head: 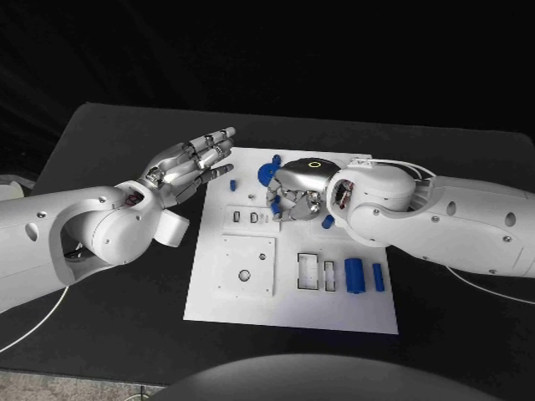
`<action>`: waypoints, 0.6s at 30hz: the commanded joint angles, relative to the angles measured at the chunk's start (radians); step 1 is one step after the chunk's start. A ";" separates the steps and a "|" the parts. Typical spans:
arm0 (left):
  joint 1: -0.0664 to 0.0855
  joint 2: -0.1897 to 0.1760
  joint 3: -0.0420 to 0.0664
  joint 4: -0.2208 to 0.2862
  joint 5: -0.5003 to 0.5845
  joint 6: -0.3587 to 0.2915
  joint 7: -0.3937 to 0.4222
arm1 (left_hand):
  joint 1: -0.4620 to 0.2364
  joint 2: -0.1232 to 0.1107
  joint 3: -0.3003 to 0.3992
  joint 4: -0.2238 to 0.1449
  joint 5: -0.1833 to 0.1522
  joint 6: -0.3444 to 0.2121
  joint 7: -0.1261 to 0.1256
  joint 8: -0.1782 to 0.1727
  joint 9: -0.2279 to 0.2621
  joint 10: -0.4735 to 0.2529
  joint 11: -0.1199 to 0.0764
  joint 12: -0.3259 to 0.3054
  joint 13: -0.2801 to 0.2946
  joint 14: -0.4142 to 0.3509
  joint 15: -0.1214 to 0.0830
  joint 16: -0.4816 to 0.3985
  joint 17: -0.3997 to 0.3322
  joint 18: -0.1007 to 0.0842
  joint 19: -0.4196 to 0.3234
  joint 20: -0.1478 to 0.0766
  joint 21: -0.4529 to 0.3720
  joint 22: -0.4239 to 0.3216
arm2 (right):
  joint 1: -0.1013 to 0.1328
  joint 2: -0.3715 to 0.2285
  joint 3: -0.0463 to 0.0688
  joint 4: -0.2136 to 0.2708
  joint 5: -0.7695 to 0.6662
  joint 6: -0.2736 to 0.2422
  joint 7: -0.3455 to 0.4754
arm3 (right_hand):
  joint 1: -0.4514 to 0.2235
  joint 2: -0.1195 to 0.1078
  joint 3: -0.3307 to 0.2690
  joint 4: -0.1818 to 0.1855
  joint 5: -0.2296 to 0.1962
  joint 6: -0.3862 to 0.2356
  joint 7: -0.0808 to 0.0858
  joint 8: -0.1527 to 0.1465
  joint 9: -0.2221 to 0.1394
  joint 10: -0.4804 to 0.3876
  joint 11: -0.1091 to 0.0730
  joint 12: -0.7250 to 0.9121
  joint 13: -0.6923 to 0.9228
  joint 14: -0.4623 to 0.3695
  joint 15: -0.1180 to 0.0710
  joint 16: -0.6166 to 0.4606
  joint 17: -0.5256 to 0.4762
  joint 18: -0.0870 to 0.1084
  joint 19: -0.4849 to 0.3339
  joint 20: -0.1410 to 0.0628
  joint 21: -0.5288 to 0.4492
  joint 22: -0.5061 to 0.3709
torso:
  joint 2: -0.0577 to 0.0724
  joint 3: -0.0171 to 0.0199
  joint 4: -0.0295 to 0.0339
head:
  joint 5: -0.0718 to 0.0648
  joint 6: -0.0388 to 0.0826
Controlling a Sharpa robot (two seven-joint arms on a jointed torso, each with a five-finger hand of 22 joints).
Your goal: Assemble the parts on the task board
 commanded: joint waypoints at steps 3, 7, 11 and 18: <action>-0.002 0.004 0.000 -0.003 -0.007 0.026 0.004 | 0.009 -0.002 0.002 -0.005 0.005 0.000 0.009 0.006 0.001 -0.001 0.007 0.006 0.001 0.000 0.009 0.004 0.001 0.014 0.001 0.007 0.005 0.001 | -0.005 0.000 -0.004 -0.005 -0.004 0.028 -0.012 | -0.017 -0.001 -0.003 -0.007 -0.015 -0.022 0.001 -0.017 -0.006 0.059 0.004 -0.005 0.210 0.022 0.005 -0.009 -0.004 0.013 -0.009 0.000 -0.011 0.051 | 0.000 -0.0002 -0.0002 | 0.000 -0.003; -0.003 0.005 0.000 -0.004 -0.007 0.026 0.005 | 0.010 -0.002 0.003 -0.006 0.006 0.001 0.009 0.006 0.001 0.000 0.008 0.007 0.001 0.001 0.009 0.005 0.001 0.014 0.002 0.007 0.005 0.002 | -0.005 -0.001 -0.004 -0.005 -0.002 0.029 -0.010 | -0.025 -0.004 -0.005 -0.010 -0.031 -0.057 0.002 -0.041 -0.012 0.055 0.003 -0.010 0.206 0.019 0.004 -0.015 -0.010 0.014 -0.011 -0.001 -0.025 0.048 | 0.000 -0.0003 0.0002 | -0.001 -0.004; -0.003 0.005 0.000 -0.005 -0.007 0.026 0.005 | 0.010 -0.002 0.003 -0.006 0.006 0.001 0.009 0.006 0.001 0.000 0.008 0.007 0.001 0.001 0.009 0.005 0.001 0.014 0.002 0.007 0.005 0.002 | -0.005 -0.001 -0.004 -0.005 -0.001 0.028 -0.008 | -0.036 -0.010 -0.010 -0.008 -0.055 -0.094 0.002 -0.068 -0.022 0.050 0.004 -0.014 0.201 0.016 0.005 -0.021 -0.016 0.015 -0.013 -0.001 -0.037 0.046 | -0.001 0.0000 0.0003 | -0.001 -0.005; -0.003 0.005 0.000 -0.006 -0.007 0.026 0.004 | 0.010 -0.002 0.004 -0.007 0.006 0.001 0.010 0.006 0.001 0.000 0.009 0.007 0.001 0.001 0.010 0.006 0.001 0.014 0.002 0.007 0.005 0.002 | -0.006 0.000 -0.004 -0.005 0.004 0.022 -0.003 | -0.058 -0.018 -0.024 0.000 -0.113 -0.148 -0.002 -0.106 -0.045 0.044 0.002 -0.020 0.194 0.013 0.004 -0.026 -0.022 0.017 -0.013 -0.001 -0.054 0.043 | -0.001 0.0001 0.0004 | 0.000 -0.004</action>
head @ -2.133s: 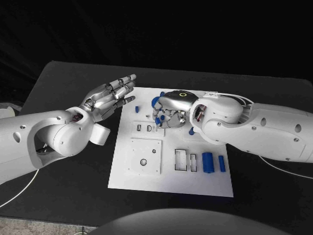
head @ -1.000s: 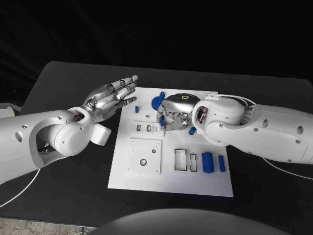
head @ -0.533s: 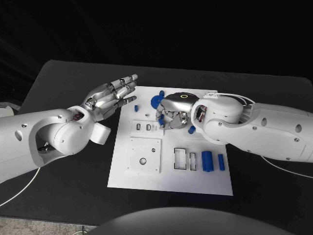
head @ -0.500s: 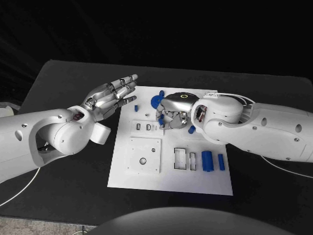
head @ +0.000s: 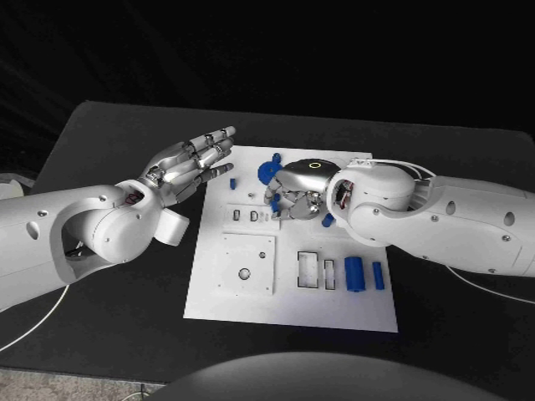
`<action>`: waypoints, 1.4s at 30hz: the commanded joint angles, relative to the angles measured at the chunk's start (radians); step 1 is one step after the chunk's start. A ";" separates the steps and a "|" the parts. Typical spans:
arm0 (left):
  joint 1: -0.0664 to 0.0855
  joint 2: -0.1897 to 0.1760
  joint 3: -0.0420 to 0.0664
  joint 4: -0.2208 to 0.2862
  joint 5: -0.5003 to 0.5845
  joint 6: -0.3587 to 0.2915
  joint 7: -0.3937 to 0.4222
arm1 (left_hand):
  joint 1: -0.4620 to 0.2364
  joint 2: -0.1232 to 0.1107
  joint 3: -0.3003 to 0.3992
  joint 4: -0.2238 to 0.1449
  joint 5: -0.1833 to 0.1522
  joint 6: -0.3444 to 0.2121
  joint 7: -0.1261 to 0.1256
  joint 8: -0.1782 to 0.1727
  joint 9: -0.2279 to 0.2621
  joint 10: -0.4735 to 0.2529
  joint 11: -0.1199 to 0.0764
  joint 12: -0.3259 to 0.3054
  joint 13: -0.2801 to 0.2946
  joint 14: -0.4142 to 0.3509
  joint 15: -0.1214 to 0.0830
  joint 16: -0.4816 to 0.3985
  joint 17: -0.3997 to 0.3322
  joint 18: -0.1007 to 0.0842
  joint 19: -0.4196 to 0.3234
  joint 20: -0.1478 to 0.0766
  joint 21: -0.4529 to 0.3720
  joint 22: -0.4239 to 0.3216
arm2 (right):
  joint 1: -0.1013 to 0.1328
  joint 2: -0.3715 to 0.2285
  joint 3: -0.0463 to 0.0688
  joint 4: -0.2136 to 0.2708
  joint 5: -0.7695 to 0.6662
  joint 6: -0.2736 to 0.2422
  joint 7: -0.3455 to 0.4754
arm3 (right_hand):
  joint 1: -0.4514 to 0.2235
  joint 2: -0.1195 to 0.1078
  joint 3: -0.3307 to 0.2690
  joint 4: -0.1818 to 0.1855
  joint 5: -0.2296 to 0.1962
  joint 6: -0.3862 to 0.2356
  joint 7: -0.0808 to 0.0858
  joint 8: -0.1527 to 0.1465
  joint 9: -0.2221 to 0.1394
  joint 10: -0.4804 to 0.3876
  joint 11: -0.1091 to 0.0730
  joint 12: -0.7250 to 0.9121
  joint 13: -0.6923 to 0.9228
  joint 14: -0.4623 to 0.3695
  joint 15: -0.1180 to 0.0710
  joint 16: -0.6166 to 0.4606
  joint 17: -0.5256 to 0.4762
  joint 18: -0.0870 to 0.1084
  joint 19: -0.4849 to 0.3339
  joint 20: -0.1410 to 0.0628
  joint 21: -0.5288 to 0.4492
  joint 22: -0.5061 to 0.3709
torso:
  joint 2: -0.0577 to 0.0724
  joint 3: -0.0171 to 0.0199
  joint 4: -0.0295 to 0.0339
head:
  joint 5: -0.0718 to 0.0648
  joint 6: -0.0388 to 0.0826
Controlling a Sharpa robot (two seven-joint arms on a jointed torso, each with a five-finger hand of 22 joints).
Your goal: Assemble the parts on the task board
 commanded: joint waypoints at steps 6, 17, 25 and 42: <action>0.000 0.003 0.000 -0.002 -0.007 0.021 0.007 | 0.010 -0.002 0.001 -0.004 0.006 0.001 0.010 0.006 0.001 0.000 0.009 0.007 0.001 0.001 0.010 0.006 0.001 0.014 0.002 0.007 0.005 0.001 | -0.001 0.000 -0.001 -0.003 0.017 -0.009 0.010 | -0.020 -0.006 -0.021 0.007 -0.051 -0.067 -0.007 -0.040 -0.028 0.036 -0.003 -0.013 0.186 0.012 0.001 -0.005 -0.004 0.011 -0.004 -0.003 -0.016 0.044 | -0.001 0.0008 -0.0011 | 0.001 0.001; 0.000 -0.001 0.000 0.000 -0.009 -0.001 0.001 | 0.010 -0.002 0.001 -0.005 0.006 0.002 0.010 0.007 0.001 -0.001 0.009 0.006 0.001 0.001 0.010 0.005 0.001 0.014 0.002 0.007 0.006 0.001 | 0.025 -0.056 0.000 0.047 0.116 -0.112 0.044 | -0.074 -0.062 -0.091 0.101 -0.112 -0.120 -0.017 -0.052 -0.067 0.034 -0.012 -0.017 0.182 0.014 -0.007 0.002 -0.001 0.009 0.003 -0.012 -0.023 0.050 | -0.001 0.0034 0.0016 | 0.008 0.011; 0.005 -0.014 0.002 0.021 -0.075 -0.078 0.002 | 0.039 -0.027 0.015 -0.046 0.004 0.025 0.015 0.016 0.005 0.047 0.043 0.088 0.016 0.091 0.028 0.102 0.028 0.007 0.083 0.008 0.054 0.028 | 0.101 -0.180 0.002 0.148 0.424 -0.095 0.048 | -0.105 -0.060 -0.220 0.152 -0.112 -0.110 0.002 -0.046 -0.084 0.028 0.002 -0.023 0.175 0.013 0.002 0.009 0.005 0.009 0.002 -0.007 -0.036 0.054 | -0.004 0.0095 -0.0019 | 0.018 0.008; 0.115 0.011 0.003 0.045 -0.356 -0.334 -0.122 | 0.127 -0.118 0.094 -0.018 -0.020 0.438 0.109 0.192 0.058 0.600 0.004 0.910 0.325 0.838 -0.084 0.894 0.287 0.012 0.867 -0.074 0.558 0.251 | 0.153 -0.287 -0.004 0.144 0.617 -0.051 0.042 | -0.109 0.028 -0.265 0.142 -0.110 -0.060 0.030 -0.014 -0.088 0.031 0.025 -0.018 0.181 0.015 0.022 0.032 0.025 0.008 0.003 0.011 -0.038 0.065 | -0.038 0.0419 -0.0285 | 0.036 0.004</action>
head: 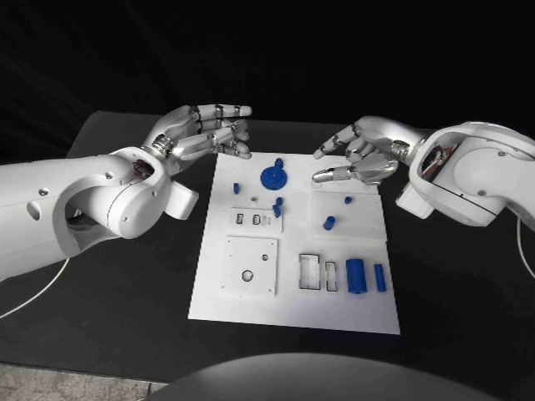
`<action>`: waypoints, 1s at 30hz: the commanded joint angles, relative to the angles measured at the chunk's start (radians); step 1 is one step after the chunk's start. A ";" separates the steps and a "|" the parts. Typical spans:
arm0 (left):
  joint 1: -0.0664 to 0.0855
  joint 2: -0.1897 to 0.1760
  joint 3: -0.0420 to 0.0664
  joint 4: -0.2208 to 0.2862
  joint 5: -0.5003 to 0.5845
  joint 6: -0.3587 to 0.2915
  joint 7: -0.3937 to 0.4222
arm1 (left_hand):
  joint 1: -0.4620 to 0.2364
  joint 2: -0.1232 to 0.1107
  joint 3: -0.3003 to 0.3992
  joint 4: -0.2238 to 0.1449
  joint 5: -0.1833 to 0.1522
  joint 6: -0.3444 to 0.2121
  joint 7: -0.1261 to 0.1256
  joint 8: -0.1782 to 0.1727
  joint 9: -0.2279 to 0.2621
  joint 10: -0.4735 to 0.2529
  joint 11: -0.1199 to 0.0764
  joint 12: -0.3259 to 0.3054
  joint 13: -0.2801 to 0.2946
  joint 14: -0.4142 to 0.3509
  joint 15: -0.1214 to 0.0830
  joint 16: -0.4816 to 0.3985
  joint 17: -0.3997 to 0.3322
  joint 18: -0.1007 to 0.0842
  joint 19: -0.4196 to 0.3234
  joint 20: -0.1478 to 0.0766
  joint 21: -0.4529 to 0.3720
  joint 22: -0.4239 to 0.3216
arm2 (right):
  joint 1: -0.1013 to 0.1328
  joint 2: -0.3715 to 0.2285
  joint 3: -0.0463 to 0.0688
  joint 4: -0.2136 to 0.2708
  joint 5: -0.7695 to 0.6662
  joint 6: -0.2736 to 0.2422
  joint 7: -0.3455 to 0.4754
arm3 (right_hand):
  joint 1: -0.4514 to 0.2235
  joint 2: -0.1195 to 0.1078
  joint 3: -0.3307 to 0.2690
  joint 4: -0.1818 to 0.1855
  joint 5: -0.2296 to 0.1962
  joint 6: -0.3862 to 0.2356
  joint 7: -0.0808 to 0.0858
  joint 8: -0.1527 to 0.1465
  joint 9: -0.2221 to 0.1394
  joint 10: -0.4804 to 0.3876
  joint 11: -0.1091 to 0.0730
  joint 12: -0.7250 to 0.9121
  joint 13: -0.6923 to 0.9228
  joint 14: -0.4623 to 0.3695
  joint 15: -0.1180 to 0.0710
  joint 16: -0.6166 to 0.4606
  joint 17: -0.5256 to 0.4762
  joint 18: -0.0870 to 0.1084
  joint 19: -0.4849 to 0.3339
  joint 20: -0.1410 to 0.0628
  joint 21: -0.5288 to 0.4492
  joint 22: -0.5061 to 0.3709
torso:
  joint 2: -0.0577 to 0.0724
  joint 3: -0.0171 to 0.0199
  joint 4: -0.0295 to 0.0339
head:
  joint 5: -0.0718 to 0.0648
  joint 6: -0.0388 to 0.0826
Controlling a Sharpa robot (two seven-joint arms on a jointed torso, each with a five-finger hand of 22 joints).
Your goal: Assemble the parts on the task board
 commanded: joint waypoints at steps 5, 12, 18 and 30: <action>0.014 0.037 0.000 -0.010 -0.360 -0.105 -0.222 | 0.017 -0.058 0.049 0.048 -0.081 0.209 -0.024 0.080 0.016 0.807 -0.125 0.597 1.054 0.667 -0.115 0.726 1.082 -0.030 0.372 -0.125 0.542 0.435 | -0.008 -0.009 -0.011 -0.007 -0.012 0.033 0.000 | 0.035 0.051 0.004 -0.012 0.012 0.038 0.004 0.024 0.002 0.035 0.010 0.008 0.185 0.018 0.010 0.017 0.011 0.008 0.004 0.012 0.009 0.072 | -0.037 0.0266 -0.0168 | 0.008 -0.006; 0.020 0.086 0.000 -0.030 -0.630 0.026 -0.503 | -0.156 -0.048 -0.001 0.065 -0.271 0.216 -0.012 0.069 0.005 0.992 -0.106 0.636 1.283 0.802 -0.109 0.770 1.330 -0.124 0.619 -0.127 0.989 1.110 | -0.021 -0.034 -0.028 -0.007 -0.026 0.021 0.002 | 0.038 0.066 -0.003 -0.011 0.029 0.053 0.005 0.034 0.002 0.036 0.012 0.009 0.185 0.019 0.011 0.020 0.013 0.008 0.006 0.013 0.009 0.075 | -0.067 0.0347 -0.0224 | 0.010 -0.014; 0.040 0.147 0.001 -0.048 -0.775 0.128 -0.728 | -0.313 -0.022 -0.070 0.065 -0.365 0.217 -0.008 0.081 0.009 0.992 -0.098 0.636 1.283 0.802 -0.102 0.770 1.330 -0.143 0.685 -0.110 1.049 1.229 | -0.044 -0.059 -0.035 -0.003 -0.037 -0.001 0.004 | 0.040 0.071 -0.006 -0.012 0.036 0.060 0.006 0.038 0.002 0.035 0.013 0.008 0.184 0.018 0.013 0.019 0.012 0.008 0.006 0.014 0.006 0.076 | -0.097 0.0367 -0.0238 | 0.002 -0.019; 0.064 0.298 0.000 -0.168 -0.847 0.396 -0.989 | -0.448 0.015 -0.148 0.066 -0.389 0.298 -0.072 0.317 0.196 0.992 -0.154 0.636 1.283 0.802 -0.152 0.770 1.330 -0.149 0.710 -0.149 1.064 1.269 | -0.077 -0.079 -0.043 -0.006 -0.041 -0.013 0.003 | 0.043 0.086 -0.014 -0.012 0.059 0.076 0.007 0.047 0.002 0.037 0.015 0.010 0.186 0.019 0.014 0.021 0.013 0.009 0.008 0.016 0.003 0.079 | -0.130 0.0405 -0.0236 | -0.004 -0.019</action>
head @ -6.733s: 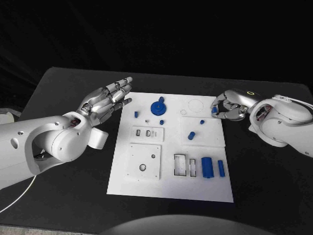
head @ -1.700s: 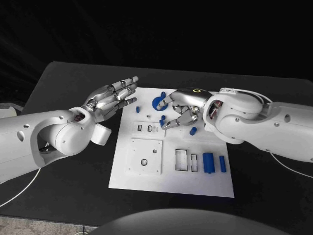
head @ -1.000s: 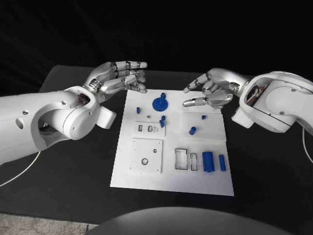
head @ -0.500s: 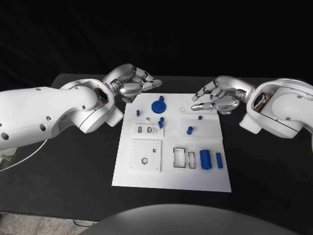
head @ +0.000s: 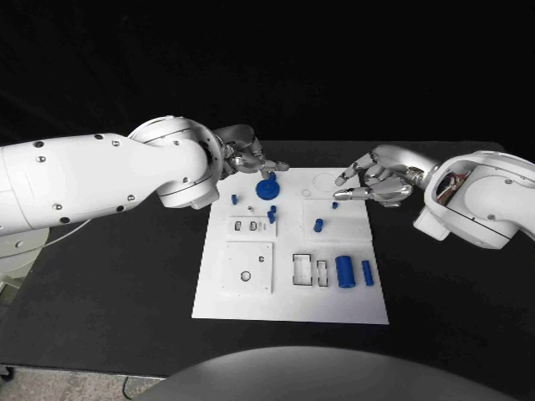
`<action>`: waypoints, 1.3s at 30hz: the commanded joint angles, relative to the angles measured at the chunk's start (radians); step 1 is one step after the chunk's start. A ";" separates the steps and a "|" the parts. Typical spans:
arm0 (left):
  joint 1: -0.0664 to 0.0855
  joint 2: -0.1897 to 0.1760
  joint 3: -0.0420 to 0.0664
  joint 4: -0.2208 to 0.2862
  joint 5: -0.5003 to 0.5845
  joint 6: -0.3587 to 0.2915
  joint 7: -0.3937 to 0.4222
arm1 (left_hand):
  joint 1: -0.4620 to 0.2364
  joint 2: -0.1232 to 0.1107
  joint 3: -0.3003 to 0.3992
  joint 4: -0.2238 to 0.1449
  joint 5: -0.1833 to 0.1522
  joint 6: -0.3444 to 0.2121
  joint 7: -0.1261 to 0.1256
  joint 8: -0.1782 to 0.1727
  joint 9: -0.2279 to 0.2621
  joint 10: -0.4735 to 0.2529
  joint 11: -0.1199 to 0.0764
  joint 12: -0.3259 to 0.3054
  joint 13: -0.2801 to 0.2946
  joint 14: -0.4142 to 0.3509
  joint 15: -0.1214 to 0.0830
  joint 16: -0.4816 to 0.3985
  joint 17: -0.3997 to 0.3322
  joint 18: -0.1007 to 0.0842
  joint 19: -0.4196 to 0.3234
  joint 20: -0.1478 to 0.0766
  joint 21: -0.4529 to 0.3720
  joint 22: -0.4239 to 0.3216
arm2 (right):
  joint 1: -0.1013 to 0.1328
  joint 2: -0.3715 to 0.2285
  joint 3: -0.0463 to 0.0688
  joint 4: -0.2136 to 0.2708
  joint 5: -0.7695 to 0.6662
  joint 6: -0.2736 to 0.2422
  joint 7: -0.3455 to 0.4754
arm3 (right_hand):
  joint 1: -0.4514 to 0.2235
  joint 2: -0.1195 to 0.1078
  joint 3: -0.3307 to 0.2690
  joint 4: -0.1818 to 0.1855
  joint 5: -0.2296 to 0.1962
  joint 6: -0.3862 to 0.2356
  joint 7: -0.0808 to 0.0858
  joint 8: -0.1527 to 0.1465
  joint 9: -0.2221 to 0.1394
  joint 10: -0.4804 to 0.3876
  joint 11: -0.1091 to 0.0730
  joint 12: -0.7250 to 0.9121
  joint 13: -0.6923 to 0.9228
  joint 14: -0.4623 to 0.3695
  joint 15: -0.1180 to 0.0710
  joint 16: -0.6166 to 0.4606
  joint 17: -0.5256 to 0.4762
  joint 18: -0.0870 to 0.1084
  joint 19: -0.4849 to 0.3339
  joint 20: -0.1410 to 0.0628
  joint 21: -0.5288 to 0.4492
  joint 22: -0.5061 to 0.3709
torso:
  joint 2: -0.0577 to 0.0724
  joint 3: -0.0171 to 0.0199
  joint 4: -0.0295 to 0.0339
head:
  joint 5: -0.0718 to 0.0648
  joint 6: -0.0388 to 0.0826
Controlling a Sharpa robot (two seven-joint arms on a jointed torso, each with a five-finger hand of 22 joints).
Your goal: Assemble the parts on the task board
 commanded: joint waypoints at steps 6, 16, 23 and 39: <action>0.002 0.091 -0.001 -0.100 -0.016 0.304 -0.159 | 0.002 0.011 -0.005 -0.008 0.045 -0.031 -0.035 0.171 0.187 0.105 -0.029 0.002 0.263 0.105 -0.027 0.002 0.263 -0.008 0.031 -0.028 -0.001 0.172 | -0.007 -0.006 -0.005 -0.001 -0.014 -0.013 0.002 | 0.003 0.018 -0.010 -0.001 0.020 0.010 -0.002 0.007 0.000 0.034 0.008 0.003 0.183 0.018 0.007 0.002 -0.003 0.010 -0.003 0.007 -0.011 0.078 | -0.019 0.0037 -0.0020 | -0.008 0.000; -0.014 0.155 -0.002 -0.201 0.050 0.356 -0.179 | 0.029 0.015 0.008 -0.011 0.118 -0.006 -0.060 0.169 0.280 0.105 -0.055 0.002 0.263 0.105 -0.054 0.002 0.263 -0.006 0.028 -0.053 -0.006 0.167 | -0.014 -0.002 -0.009 -0.005 -0.014 -0.038 0.014 | 0.008 0.028 -0.015 -0.002 0.040 0.003 0.000 0.003 -0.004 0.033 0.010 0.001 0.181 0.017 0.008 -0.001 -0.006 0.012 -0.006 0.008 -0.022 0.078 | -0.021 0.0049 -0.0006 | 0.008 0.000; -0.036 0.181 -0.002 -0.234 0.067 0.367 -0.182 | 0.032 0.019 0.015 -0.010 0.106 0.019 -0.040 0.010 0.226 0.105 -0.038 0.002 0.263 0.105 -0.040 0.002 0.263 -0.004 0.022 -0.043 -0.013 0.158 | -0.019 -0.003 -0.010 -0.007 -0.013 -0.039 0.017 | 0.009 0.029 -0.015 -0.002 0.043 0.003 0.000 0.003 -0.005 0.032 0.010 0.001 0.181 0.017 0.008 -0.001 -0.006 0.012 -0.005 0.008 -0.022 0.078 | -0.022 0.0025 -0.0003 | 0.010 0.000; -0.090 0.216 -0.001 -0.282 0.075 0.373 -0.181 | 0.038 0.027 0.029 -0.014 0.113 0.051 -0.037 -0.055 0.216 0.105 -0.035 0.002 0.263 0.105 -0.036 0.002 0.263 -0.002 0.017 -0.039 -0.018 0.153 | -0.033 -0.002 -0.011 -0.009 -0.011 -0.046 0.026 | 0.012 0.033 -0.016 -0.004 0.051 0.004 0.001 0.004 -0.005 0.029 0.011 -0.002 0.177 0.015 0.009 -0.005 -0.010 0.013 -0.008 0.008 -0.032 0.077 | -0.026 0.0040 -0.0006 | 0.010 0.000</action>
